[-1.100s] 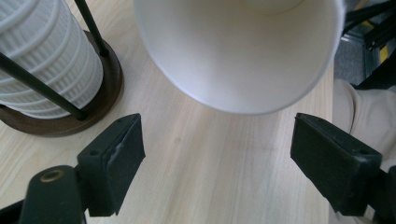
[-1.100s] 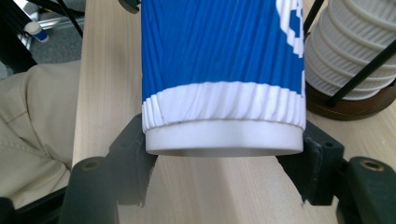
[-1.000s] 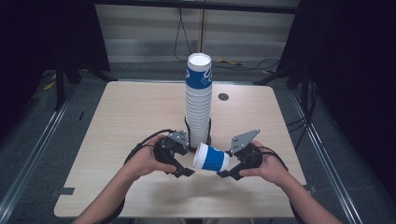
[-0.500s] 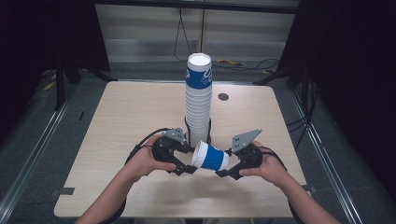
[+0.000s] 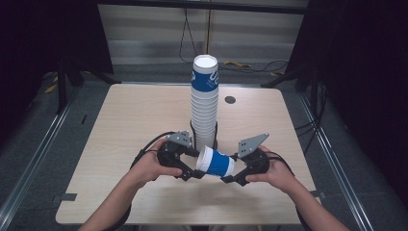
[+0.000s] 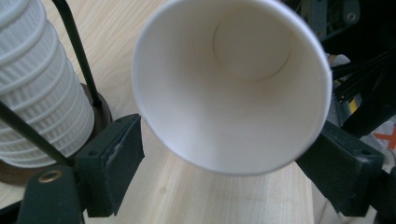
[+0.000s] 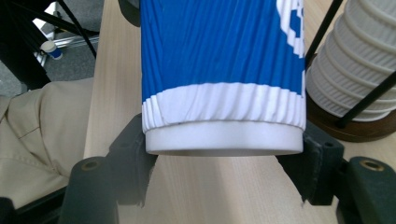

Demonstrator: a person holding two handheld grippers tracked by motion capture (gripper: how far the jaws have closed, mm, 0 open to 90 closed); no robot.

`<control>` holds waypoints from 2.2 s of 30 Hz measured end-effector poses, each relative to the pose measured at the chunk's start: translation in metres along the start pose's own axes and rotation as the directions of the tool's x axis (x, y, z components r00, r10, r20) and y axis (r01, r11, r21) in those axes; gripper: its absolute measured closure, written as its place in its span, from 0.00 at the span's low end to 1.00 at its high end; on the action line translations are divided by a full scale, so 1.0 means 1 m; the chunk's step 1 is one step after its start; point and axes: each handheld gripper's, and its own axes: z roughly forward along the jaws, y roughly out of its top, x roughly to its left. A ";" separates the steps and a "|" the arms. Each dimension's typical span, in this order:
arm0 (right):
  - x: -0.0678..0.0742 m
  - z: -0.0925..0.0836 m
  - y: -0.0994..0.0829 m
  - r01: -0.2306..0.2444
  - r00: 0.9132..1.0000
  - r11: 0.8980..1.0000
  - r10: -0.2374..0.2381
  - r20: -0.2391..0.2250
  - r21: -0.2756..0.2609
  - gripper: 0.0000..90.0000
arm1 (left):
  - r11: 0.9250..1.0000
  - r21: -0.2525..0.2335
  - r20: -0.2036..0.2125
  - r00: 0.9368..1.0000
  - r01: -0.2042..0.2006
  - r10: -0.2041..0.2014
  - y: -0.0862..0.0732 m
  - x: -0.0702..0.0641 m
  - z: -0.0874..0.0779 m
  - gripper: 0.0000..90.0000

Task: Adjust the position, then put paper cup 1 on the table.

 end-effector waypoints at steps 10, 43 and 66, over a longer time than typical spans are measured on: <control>0.000 0.004 0.000 0.011 1.000 1.000 -0.010 -0.004 0.023 0.36 | 0.999 -0.023 0.015 0.999 -0.039 0.040 0.006 -0.002 0.003 0.18; 0.001 0.006 0.002 0.036 0.999 0.999 -0.036 -0.008 -0.013 0.36 | 0.997 -0.060 -0.018 0.999 -0.041 0.040 0.009 -0.002 0.002 0.13; 0.002 0.007 0.003 0.058 0.998 0.998 -0.058 0.004 -0.001 0.36 | 0.998 -0.014 -0.020 0.998 -0.060 0.060 0.009 -0.002 0.001 0.15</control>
